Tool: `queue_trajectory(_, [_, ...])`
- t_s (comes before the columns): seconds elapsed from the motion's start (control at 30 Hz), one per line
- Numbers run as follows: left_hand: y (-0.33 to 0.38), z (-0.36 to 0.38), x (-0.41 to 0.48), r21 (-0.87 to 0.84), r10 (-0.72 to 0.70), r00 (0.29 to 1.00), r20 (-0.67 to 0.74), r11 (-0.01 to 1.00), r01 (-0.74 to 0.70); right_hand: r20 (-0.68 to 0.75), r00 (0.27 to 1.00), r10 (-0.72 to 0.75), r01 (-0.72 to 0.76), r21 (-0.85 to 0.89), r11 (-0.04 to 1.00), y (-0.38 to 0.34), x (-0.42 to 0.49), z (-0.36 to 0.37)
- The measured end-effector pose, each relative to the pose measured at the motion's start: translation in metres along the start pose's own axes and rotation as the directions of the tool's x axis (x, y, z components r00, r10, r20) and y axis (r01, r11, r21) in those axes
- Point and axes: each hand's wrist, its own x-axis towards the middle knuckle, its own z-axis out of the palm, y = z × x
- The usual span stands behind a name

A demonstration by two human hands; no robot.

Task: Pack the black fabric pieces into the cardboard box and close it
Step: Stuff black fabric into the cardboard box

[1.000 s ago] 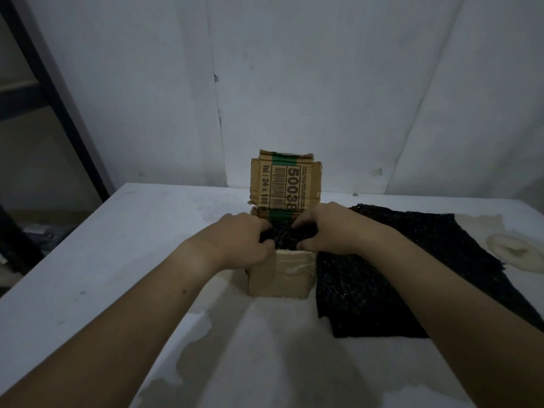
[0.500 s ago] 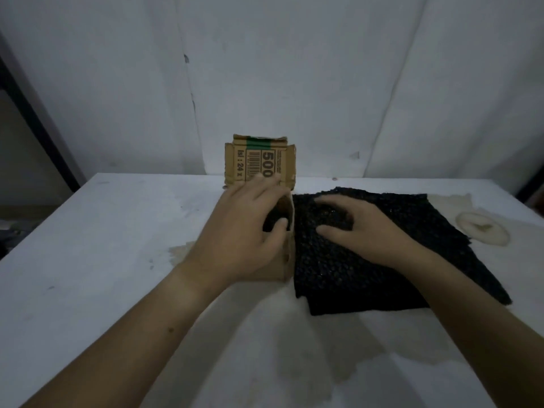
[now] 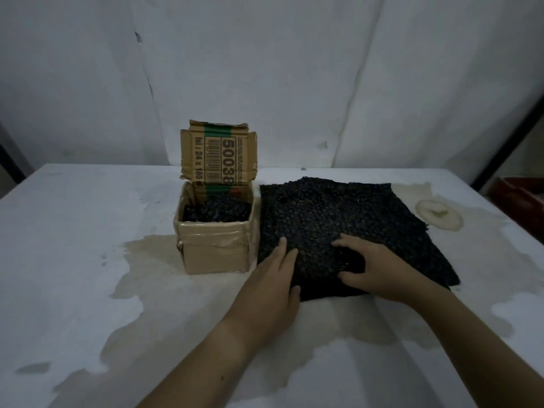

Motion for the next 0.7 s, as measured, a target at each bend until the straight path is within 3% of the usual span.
queue_trajectory(0.17, [-0.005,-0.002,-0.001,-0.03,-0.013,1.0,-0.013,0.999,0.012,-0.221,0.973,-0.074,0.093,0.081,0.992,-0.003,0.0,0.004])
queue_trajectory(0.37, [0.015,-0.022,0.006,-0.182,-0.056,0.998,-0.025,0.982,0.05,-0.6,0.796,-0.081,0.266,0.226,0.937,-0.026,-0.015,-0.004])
queue_trajectory(0.43, [0.029,-0.037,0.015,-0.401,-0.125,0.992,-0.006,0.909,0.112,-0.679,0.724,-0.123,0.342,0.199,0.918,-0.042,-0.022,-0.006])
queue_trajectory(0.5, [0.04,-0.055,0.028,-0.644,-0.181,0.983,0.0,0.752,0.138,-0.714,0.673,-0.191,0.402,0.136,0.906,-0.056,-0.029,-0.004])
queue_trajectory(0.57, [0.045,-0.074,0.036,-0.721,-0.174,0.979,-0.105,0.692,0.046,-0.708,0.662,-0.247,0.438,0.099,0.893,-0.068,-0.034,0.002])
queue_trajectory(0.7, [0.031,-0.116,0.028,-0.611,-0.12,0.919,-0.375,0.778,-0.148,-0.669,0.687,-0.282,0.458,0.098,0.884,-0.091,-0.032,0.013])
